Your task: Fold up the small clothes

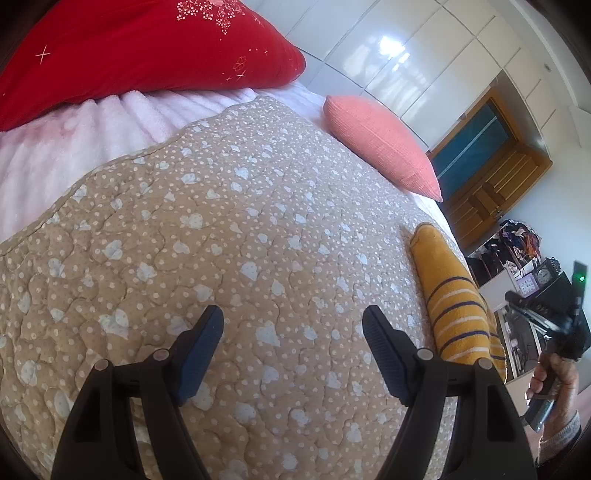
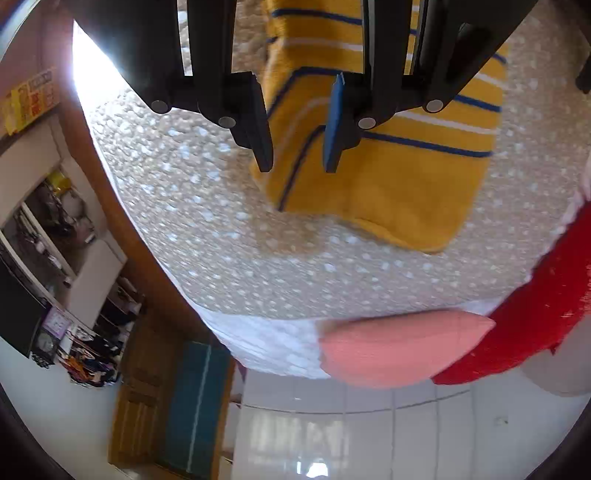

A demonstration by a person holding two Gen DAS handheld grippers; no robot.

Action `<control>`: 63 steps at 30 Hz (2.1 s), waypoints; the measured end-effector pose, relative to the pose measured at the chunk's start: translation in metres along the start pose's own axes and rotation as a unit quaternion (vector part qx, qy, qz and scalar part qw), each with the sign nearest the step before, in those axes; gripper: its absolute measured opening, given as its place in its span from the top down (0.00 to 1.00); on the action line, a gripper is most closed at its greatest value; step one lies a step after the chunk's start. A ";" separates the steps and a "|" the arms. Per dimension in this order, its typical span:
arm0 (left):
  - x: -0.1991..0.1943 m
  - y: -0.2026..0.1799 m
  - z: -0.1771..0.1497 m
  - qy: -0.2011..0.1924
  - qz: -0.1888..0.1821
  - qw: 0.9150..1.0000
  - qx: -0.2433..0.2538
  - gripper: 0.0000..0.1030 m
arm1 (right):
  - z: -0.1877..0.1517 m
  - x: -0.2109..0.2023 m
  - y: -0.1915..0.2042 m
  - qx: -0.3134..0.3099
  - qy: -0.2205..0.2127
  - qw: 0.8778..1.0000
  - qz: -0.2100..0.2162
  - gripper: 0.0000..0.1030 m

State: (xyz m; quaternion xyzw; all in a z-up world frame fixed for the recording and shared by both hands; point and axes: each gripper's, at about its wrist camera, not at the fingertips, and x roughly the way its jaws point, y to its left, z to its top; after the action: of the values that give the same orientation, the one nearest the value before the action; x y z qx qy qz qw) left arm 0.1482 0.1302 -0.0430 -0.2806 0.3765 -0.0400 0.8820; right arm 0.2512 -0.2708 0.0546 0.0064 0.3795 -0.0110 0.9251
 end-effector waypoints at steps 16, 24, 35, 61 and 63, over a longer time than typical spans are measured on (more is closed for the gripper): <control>0.000 0.005 0.002 0.006 -0.004 1.000 -0.005 0.26 | -0.059 0.030 -0.015 0.101 0.090 0.971 0.196 0.55; -0.015 -0.012 -0.003 -0.041 0.036 0.998 0.041 0.25 | -0.127 0.007 -0.156 0.297 0.071 0.945 0.112 0.51; -0.084 -0.109 -0.067 -0.171 0.131 0.953 0.214 0.06 | -0.152 -0.151 -0.193 -0.016 -0.010 0.987 -0.159 0.35; -0.122 -0.205 -0.169 -0.042 0.097 0.951 0.289 0.00 | -0.255 -0.182 -0.110 -0.059 -0.087 0.993 -0.062 0.15; -0.121 -0.205 -0.171 -0.035 0.093 0.951 0.292 0.00 | -0.257 -0.183 -0.107 -0.062 -0.088 0.992 -0.063 0.15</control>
State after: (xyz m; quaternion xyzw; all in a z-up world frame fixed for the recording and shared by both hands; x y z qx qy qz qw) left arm -0.0266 -0.0871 0.0468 0.0241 0.3421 -0.0562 0.9377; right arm -0.0621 -0.3695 -0.0004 -0.0757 0.2959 -0.0466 0.9511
